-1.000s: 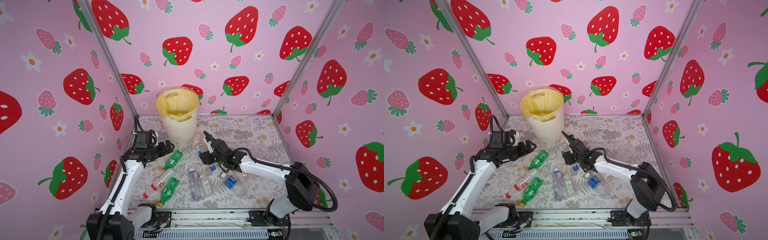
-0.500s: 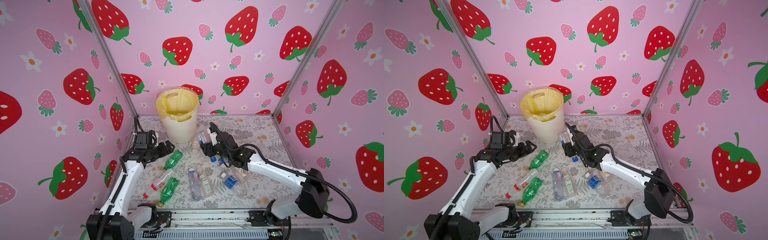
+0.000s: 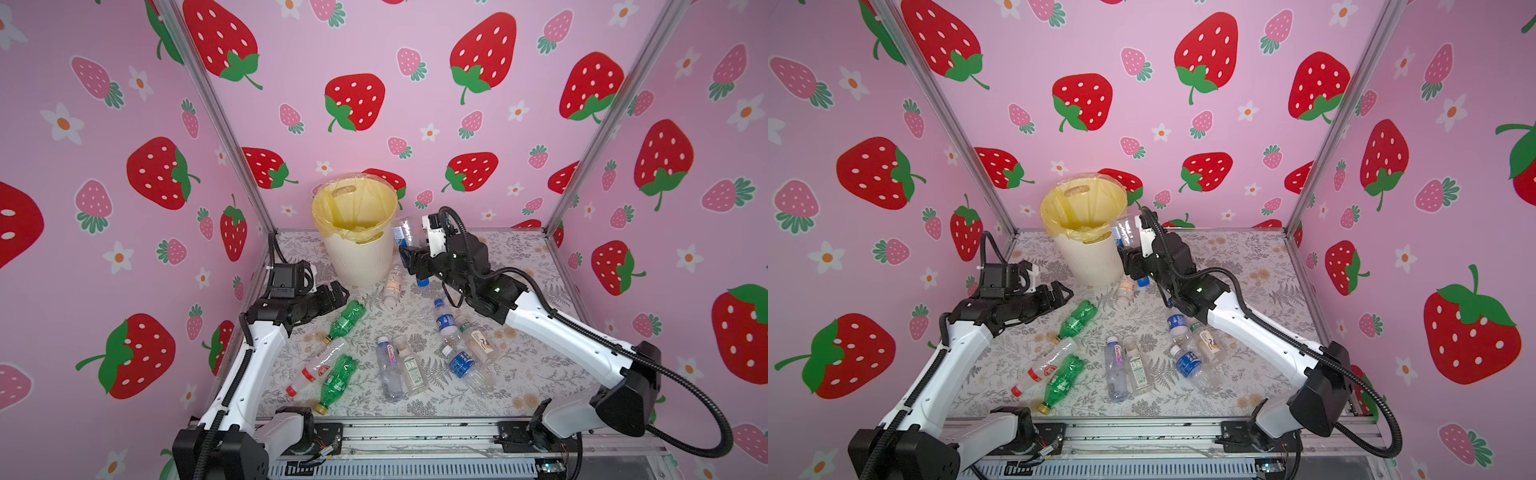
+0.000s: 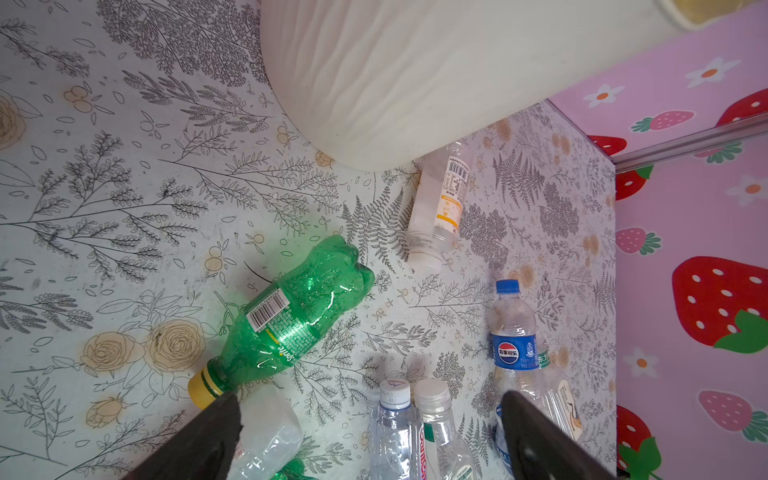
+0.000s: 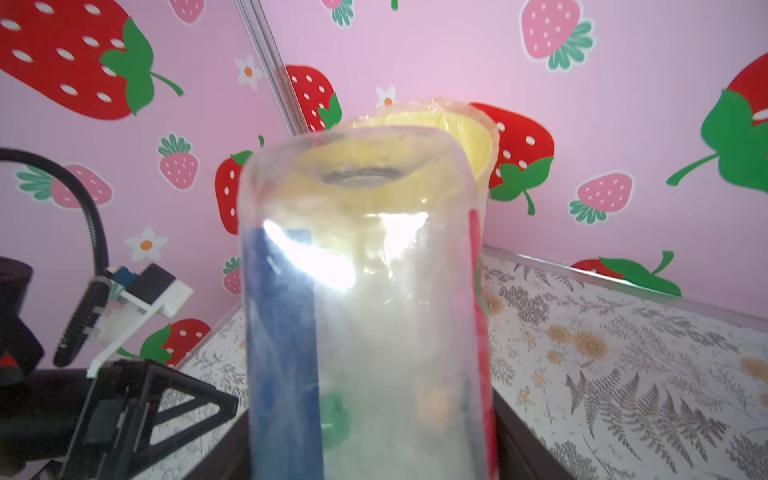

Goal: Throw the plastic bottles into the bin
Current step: 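Lift the bottle with the right gripper and carry it over the bin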

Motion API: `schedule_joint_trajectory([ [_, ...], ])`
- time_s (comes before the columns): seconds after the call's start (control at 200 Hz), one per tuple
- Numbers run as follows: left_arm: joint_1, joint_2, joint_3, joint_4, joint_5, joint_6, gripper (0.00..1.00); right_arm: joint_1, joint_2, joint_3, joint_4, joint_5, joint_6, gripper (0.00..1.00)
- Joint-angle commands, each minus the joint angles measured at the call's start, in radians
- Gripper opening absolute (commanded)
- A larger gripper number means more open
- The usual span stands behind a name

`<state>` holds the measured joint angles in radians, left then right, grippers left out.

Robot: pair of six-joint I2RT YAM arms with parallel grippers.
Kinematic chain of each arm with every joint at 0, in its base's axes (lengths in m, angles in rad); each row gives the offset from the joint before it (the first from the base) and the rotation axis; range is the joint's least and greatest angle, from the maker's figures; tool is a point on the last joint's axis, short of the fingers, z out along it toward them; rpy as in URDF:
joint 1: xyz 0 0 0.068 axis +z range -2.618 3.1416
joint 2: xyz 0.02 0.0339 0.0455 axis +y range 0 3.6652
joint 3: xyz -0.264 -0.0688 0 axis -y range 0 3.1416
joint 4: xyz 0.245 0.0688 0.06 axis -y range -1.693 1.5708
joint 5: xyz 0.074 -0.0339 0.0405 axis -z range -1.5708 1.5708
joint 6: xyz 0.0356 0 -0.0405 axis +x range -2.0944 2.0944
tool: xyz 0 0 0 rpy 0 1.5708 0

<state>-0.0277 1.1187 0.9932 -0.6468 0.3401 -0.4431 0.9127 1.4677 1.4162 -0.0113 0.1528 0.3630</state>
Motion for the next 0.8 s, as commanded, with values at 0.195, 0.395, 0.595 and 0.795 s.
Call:
schedule_joint_trajectory([
  [0.195, 0.010, -0.022, 0.005, -0.004, -0.023, 0.004, 0.99, -0.018, -0.025, 0.000, 0.109, 0.013, -0.071, 0.65],
  [0.395, 0.011, -0.014, 0.004, -0.010, -0.020, 0.007, 0.99, -0.018, -0.065, -0.101, 0.165, -0.003, -0.076, 0.67],
  [0.595, 0.010, -0.013, 0.006, -0.007, -0.008, 0.002, 0.99, -0.018, -0.101, -0.179, 0.194, 0.003, -0.066, 0.67],
  [0.795, 0.015, -0.014, 0.006, -0.005, 0.006, 0.001, 0.99, -0.018, -0.085, -0.170, 0.205, -0.008, -0.054, 0.67],
])
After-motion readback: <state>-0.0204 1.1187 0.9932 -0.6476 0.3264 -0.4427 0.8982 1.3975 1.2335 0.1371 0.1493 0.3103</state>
